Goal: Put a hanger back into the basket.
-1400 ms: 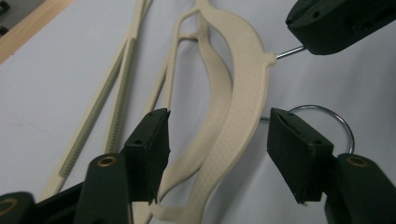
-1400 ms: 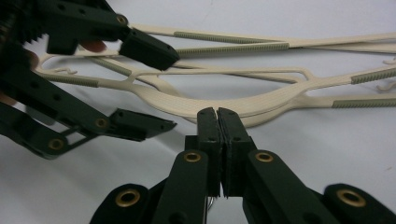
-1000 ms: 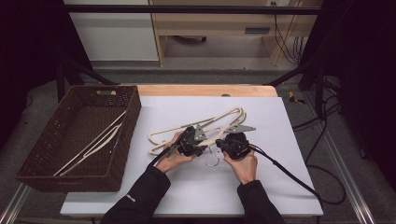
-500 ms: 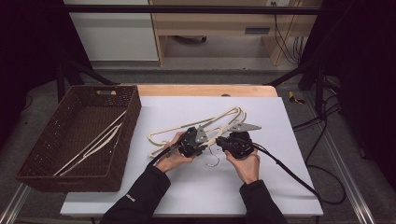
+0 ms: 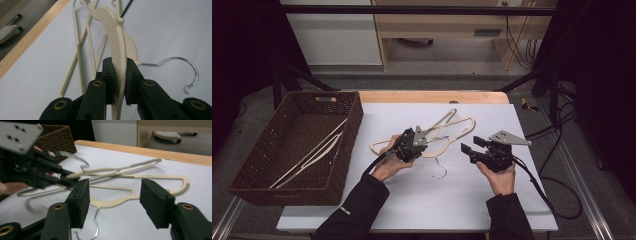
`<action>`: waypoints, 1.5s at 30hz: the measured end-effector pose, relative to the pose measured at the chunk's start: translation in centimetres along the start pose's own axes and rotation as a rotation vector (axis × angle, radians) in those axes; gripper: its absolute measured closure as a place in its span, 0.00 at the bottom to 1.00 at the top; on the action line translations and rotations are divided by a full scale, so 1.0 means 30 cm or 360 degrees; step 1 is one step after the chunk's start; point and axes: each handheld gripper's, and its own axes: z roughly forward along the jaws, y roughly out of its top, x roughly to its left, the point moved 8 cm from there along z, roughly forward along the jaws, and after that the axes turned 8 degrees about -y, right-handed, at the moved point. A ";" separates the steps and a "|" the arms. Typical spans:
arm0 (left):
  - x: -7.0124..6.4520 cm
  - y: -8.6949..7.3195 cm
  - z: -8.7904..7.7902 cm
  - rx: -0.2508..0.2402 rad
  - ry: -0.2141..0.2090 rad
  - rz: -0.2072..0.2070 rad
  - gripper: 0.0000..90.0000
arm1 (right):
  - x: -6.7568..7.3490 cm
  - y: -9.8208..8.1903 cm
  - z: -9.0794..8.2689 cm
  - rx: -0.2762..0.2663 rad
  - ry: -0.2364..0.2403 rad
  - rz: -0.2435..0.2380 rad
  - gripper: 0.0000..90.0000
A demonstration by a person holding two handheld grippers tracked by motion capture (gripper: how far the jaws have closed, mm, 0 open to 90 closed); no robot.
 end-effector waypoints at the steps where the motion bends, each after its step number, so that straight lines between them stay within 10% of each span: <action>1: 0.009 0.000 -0.006 -0.0011 0.0012 -0.0011 0.91 | -0.009 -0.009 -0.003 -0.0003 -0.0007 0.0005 0.42; 25: 0.150 -0.045 -0.188 -0.0085 0.0198 -0.0176 0.95 | -0.093 -0.132 -0.088 0.0002 -0.0028 0.0002 0.11; 45: 0.086 0.074 -0.510 -0.0367 0.0134 -0.0187 0.95 | -0.100 -0.120 -0.122 -0.0058 -0.0034 -0.0029 0.07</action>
